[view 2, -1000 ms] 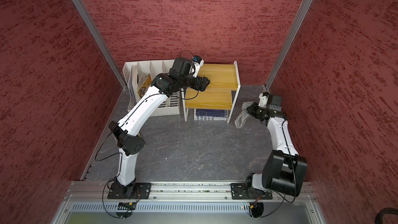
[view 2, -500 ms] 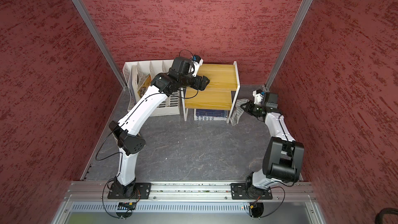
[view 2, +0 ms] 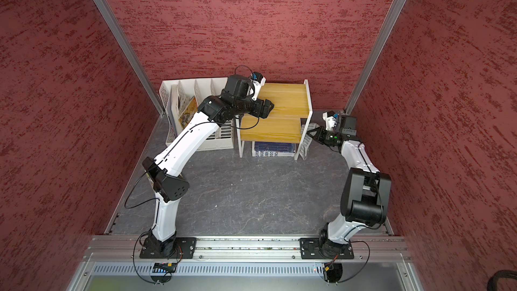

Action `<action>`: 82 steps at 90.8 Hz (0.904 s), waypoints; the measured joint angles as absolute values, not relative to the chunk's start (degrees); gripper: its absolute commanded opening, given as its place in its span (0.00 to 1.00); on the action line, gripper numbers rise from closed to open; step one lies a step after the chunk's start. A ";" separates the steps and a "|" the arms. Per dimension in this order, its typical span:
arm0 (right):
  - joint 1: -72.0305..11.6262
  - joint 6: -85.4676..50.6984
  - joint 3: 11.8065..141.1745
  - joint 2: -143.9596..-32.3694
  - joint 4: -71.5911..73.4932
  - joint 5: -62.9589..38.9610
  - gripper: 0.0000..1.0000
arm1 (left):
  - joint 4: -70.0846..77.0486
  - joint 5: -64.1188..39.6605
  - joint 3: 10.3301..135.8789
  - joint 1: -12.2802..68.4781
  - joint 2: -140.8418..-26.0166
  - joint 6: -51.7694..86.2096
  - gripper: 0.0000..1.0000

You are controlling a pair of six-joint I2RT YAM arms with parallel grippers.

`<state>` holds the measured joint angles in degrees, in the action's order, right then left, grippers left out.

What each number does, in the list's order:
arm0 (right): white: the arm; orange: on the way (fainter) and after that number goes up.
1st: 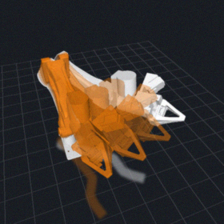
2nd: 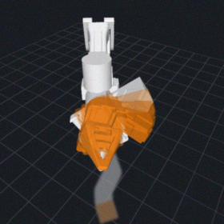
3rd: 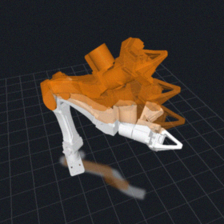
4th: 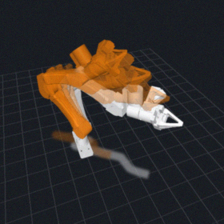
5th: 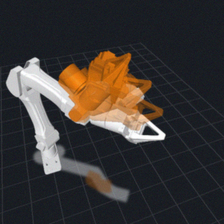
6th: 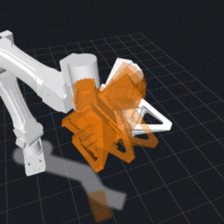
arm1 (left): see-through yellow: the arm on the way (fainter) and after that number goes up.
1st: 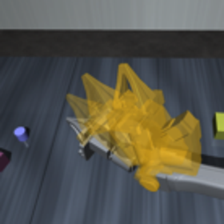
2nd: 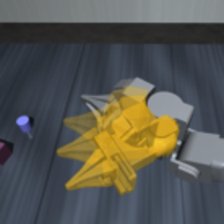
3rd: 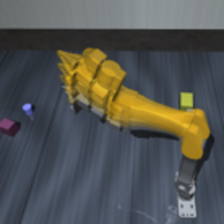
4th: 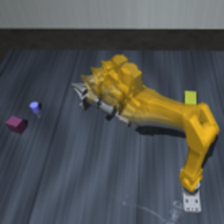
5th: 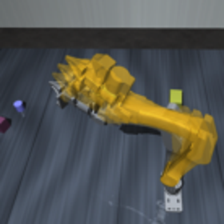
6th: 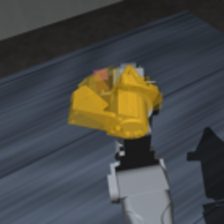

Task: Wipe the bookshelf clean with a cloth
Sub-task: Wipe the dust from the shelf.

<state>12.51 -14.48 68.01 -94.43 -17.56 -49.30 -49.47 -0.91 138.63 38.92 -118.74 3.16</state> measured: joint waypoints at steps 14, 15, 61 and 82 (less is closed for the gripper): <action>10.94 -15.46 72.44 -99.15 -16.25 -49.89 0.00 | -49.43 -0.73 138.56 38.92 -118.74 3.16 0.89; 10.85 -15.53 72.77 -99.44 -16.25 -49.91 0.00 | -49.43 -0.73 138.56 38.92 -118.74 3.16 0.89; 9.26 -20.03 88.86 -112.51 -12.95 -49.08 0.00 | -49.43 -0.14 138.56 38.92 -118.74 3.16 0.89; 8.97 -20.78 93.30 -115.59 -12.64 -48.66 0.00 | -49.47 0.10 138.56 38.96 -118.74 3.16 0.89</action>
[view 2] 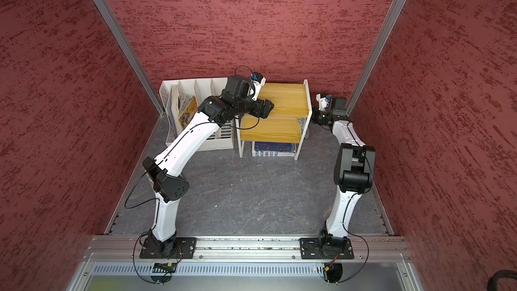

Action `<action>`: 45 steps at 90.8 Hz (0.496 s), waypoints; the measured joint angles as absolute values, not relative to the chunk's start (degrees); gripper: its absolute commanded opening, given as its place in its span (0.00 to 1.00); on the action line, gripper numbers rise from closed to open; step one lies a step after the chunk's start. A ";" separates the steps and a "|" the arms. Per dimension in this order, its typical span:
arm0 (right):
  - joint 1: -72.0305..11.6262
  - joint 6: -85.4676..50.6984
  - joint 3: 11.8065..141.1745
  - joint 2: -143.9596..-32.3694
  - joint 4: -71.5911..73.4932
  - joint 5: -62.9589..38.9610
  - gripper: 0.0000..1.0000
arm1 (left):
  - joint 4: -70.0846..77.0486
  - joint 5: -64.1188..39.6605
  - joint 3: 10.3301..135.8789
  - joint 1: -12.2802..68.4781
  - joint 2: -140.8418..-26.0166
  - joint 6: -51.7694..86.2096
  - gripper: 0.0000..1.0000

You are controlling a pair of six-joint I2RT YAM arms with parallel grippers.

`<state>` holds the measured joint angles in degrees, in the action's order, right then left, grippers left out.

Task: Wipe the bookshelf clean with a cloth
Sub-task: Wipe the dust from the shelf.

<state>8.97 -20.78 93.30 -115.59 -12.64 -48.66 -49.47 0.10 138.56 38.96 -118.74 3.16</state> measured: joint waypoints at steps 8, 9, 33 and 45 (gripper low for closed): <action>8.93 -20.75 93.32 -115.61 -12.67 -48.58 0.00 | -49.47 0.14 138.56 38.96 -118.74 3.16 0.89; 8.91 -20.75 93.32 -115.61 -12.69 -48.58 0.00 | -49.47 0.14 138.56 38.96 -118.74 3.14 0.89; 8.47 -20.03 87.68 -113.73 -10.26 -48.42 0.00 | -49.50 0.16 138.56 38.96 -118.74 3.16 0.89; 8.45 -19.64 82.02 -109.03 -9.85 -48.07 0.00 | -49.47 0.14 138.56 38.96 -118.74 3.16 0.89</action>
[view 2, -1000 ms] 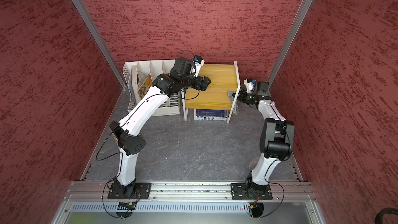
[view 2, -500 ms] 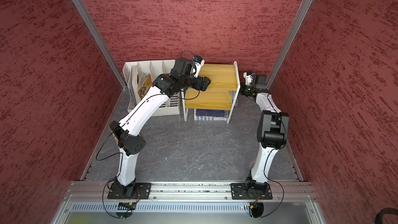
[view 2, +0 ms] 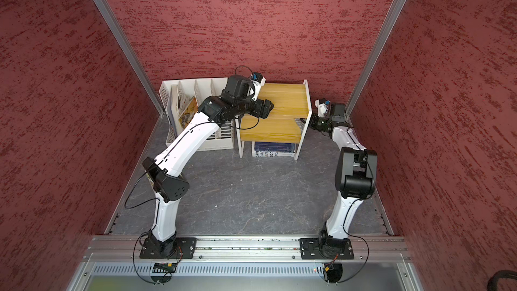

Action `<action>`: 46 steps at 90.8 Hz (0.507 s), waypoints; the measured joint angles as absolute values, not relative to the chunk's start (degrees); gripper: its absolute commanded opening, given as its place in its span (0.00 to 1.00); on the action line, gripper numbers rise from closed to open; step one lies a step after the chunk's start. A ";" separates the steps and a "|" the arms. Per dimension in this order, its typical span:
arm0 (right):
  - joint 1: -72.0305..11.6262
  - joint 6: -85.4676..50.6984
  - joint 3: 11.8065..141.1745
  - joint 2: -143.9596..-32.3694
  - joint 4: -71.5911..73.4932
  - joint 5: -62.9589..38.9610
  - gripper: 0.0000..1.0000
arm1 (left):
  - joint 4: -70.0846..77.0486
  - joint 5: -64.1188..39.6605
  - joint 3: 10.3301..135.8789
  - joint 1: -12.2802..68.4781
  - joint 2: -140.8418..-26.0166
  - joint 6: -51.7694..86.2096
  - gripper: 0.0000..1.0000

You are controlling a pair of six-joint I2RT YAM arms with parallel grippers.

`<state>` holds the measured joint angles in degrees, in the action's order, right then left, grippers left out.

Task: Wipe the bookshelf clean with a cloth
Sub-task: Wipe the dust from the shelf.

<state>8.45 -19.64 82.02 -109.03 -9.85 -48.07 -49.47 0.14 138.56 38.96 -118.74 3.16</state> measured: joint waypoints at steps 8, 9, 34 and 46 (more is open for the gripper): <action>8.45 -19.44 79.46 -106.65 -9.91 -47.83 0.00 | -49.47 0.14 138.56 38.96 -118.74 3.14 0.89; 8.45 -19.42 79.20 -106.41 -9.89 -47.79 0.00 | -49.47 0.14 138.56 38.96 -118.74 3.14 0.89; 8.40 -17.96 74.81 -100.82 -11.94 -46.83 0.00 | -49.47 0.10 138.56 38.96 -118.74 3.14 0.89; 8.40 -16.95 73.65 -98.56 -13.28 -46.87 0.00 | -49.47 0.10 138.56 38.96 -118.74 3.14 0.89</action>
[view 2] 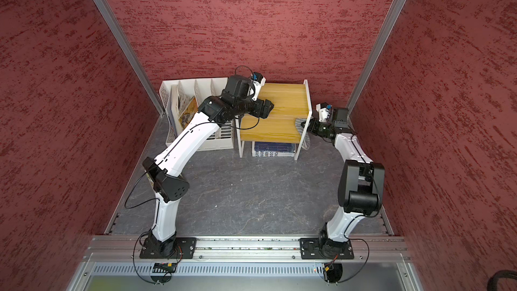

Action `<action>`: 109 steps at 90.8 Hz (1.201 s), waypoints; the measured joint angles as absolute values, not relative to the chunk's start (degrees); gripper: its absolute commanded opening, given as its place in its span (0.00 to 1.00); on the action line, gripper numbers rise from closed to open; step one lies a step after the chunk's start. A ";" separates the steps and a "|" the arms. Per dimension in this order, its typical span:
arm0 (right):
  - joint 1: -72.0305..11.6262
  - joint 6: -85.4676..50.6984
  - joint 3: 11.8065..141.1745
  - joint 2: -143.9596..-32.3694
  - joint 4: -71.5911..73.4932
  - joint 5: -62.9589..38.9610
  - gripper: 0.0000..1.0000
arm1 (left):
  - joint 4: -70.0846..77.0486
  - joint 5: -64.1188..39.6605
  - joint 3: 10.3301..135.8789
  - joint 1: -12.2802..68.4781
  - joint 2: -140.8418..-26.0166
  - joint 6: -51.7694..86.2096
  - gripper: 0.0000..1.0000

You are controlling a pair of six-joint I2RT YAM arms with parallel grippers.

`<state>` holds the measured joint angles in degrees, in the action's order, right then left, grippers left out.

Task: Wipe the bookshelf clean with a cloth
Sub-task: Wipe the dust from the shelf.

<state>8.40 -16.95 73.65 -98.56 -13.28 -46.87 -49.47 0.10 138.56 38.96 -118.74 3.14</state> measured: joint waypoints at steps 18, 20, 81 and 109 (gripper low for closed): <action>8.40 -15.81 69.01 -94.96 -14.39 -46.81 0.00 | -49.47 0.08 138.56 38.96 -118.74 3.14 0.89; 8.40 -15.75 68.53 -94.61 -14.52 -46.76 0.00 | -49.47 0.08 138.56 38.96 -118.74 3.14 0.89; 8.45 -19.79 75.50 -103.31 -9.61 -45.60 0.00 | -49.47 -0.10 138.56 38.96 -118.74 3.14 0.89; 9.87 -22.79 82.35 -108.40 -8.14 -44.36 0.00 | -49.47 -0.08 138.56 39.05 -118.74 3.16 0.89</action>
